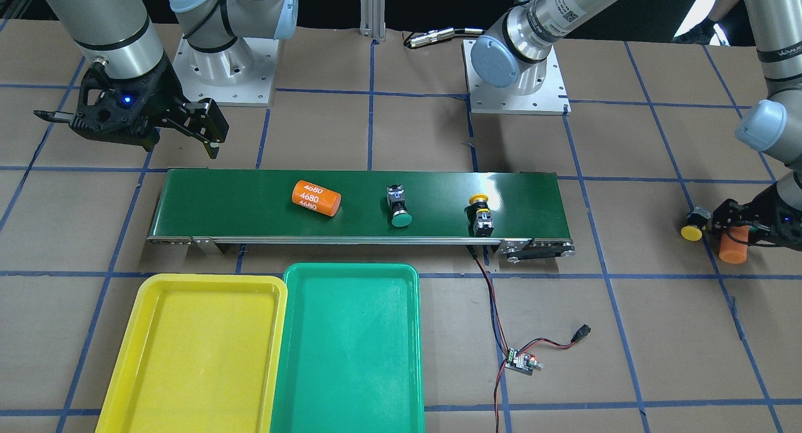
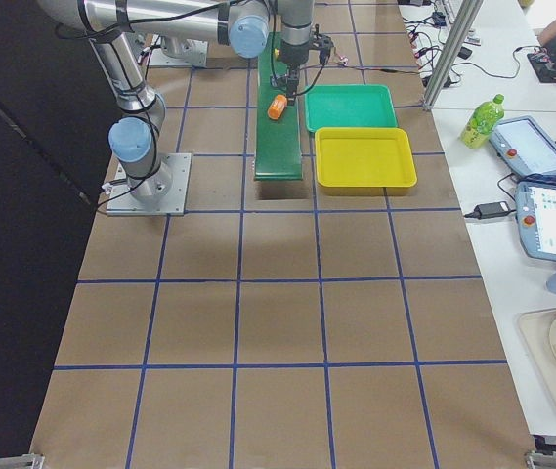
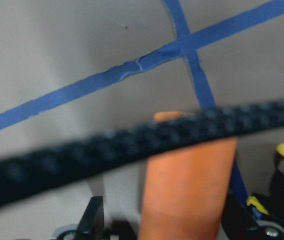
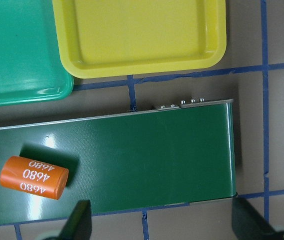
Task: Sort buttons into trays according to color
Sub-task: 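Grasp a second orange battery on the table with the left gripper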
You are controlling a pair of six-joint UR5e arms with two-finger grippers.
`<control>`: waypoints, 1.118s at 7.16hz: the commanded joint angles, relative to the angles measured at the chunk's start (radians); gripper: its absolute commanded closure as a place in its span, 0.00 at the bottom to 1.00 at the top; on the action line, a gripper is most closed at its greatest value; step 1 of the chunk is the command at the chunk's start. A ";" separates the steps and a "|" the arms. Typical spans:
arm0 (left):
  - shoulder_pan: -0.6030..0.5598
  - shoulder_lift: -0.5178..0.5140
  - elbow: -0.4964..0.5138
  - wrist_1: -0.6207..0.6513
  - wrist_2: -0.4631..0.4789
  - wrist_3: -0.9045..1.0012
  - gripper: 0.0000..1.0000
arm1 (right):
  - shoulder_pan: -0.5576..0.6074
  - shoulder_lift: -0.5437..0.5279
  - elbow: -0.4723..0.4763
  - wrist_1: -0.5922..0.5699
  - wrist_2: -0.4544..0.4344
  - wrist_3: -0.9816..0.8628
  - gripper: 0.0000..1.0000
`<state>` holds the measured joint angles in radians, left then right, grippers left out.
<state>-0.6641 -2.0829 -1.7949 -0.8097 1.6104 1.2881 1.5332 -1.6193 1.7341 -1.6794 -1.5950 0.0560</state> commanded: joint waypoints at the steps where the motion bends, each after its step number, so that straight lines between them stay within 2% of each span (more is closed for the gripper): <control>1: 0.000 0.010 0.000 0.004 0.000 0.011 0.89 | 0.001 0.001 0.001 0.003 -0.003 -0.004 0.00; 2: -0.018 0.050 0.002 -0.008 0.005 -0.007 0.96 | 0.001 -0.001 0.001 0.003 0.001 -0.011 0.00; 3: -0.076 0.111 0.000 -0.063 0.011 -0.041 0.96 | 0.001 -0.001 0.004 0.004 0.001 -0.002 0.00; 5: -0.194 0.264 -0.038 -0.294 -0.006 -0.293 0.96 | 0.007 -0.004 0.054 -0.026 0.018 -0.001 0.00; 6: -0.263 0.336 -0.091 -0.343 -0.036 -0.390 0.96 | 0.013 -0.007 0.071 -0.048 0.027 -0.002 0.00; 7: -0.332 0.412 -0.175 -0.341 -0.067 -0.523 0.96 | 0.015 -0.007 0.084 -0.054 0.077 -0.002 0.00; 8: -0.426 0.464 -0.216 -0.336 -0.069 -0.703 0.96 | 0.015 -0.005 0.094 -0.054 0.079 -0.002 0.00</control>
<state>-0.9850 -1.6956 -1.9455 -1.1393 1.5569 0.7828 1.5465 -1.6251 1.8128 -1.7277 -1.5349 0.0538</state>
